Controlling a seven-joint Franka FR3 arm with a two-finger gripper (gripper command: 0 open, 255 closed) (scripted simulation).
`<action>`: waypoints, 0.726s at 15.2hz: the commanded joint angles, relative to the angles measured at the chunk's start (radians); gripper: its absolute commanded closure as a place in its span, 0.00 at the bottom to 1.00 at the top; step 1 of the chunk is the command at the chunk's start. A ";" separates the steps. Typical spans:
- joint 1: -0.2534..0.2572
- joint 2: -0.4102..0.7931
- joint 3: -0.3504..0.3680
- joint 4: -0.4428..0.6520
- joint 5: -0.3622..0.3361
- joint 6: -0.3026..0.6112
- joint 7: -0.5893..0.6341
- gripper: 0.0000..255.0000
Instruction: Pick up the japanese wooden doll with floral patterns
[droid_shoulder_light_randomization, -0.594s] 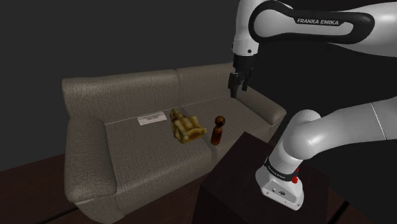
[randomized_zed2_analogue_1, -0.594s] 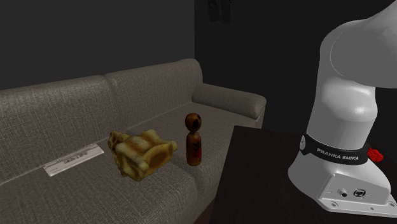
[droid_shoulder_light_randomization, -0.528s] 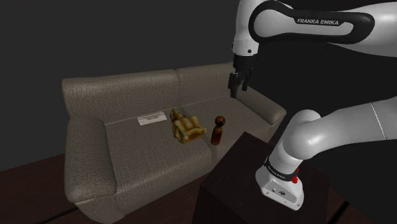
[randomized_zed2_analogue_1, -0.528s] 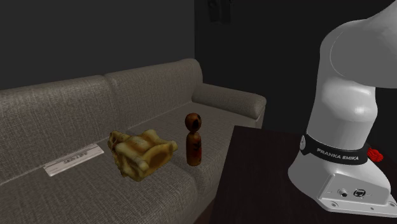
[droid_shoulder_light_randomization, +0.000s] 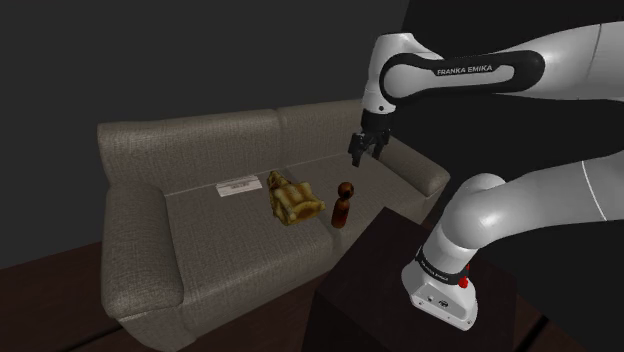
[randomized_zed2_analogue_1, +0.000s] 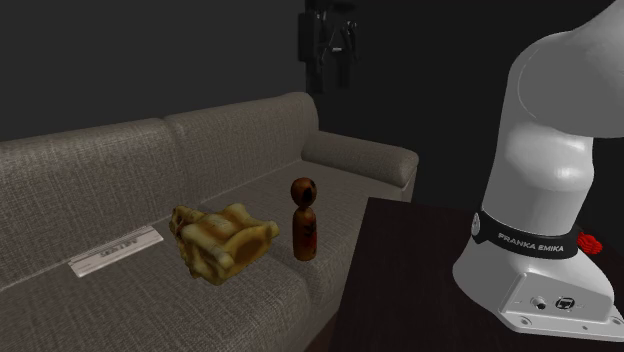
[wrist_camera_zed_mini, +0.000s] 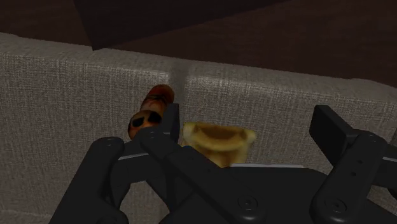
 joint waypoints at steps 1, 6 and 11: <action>-0.021 0.025 -0.009 -0.044 0.000 0.098 0.020 0.00; -0.078 0.126 -0.044 -0.136 -0.002 0.354 0.052 0.00; -0.123 0.288 -0.087 -0.187 0.013 0.628 0.071 0.00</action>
